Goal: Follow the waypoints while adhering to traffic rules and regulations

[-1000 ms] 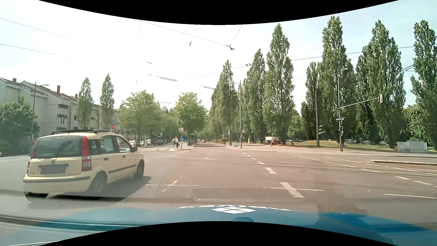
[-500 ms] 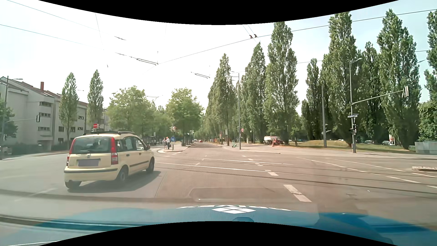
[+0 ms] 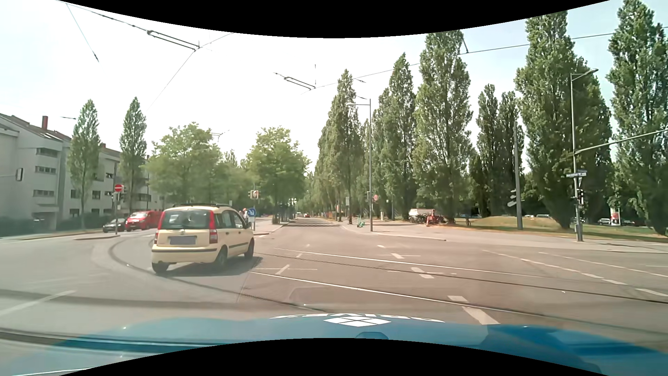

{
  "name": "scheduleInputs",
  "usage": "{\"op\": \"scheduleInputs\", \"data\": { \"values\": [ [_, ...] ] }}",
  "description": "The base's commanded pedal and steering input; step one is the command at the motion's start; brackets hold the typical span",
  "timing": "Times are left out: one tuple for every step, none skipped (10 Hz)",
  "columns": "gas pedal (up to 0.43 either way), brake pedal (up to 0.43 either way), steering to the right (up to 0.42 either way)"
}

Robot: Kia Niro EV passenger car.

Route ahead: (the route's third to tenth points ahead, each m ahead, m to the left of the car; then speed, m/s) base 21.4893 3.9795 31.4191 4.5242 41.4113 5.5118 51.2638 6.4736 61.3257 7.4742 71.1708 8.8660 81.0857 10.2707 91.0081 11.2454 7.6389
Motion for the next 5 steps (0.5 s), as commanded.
{"op": "scheduleInputs", "data": {
  "values": [
    [0.240,0.000,-0.008],
    [0.240,0.000,-0.009],
    [0.240,0.000,-0.009],
    [0.240,0.000,-0.009],
    [0.240,0.000,-0.011]
  ]
}}
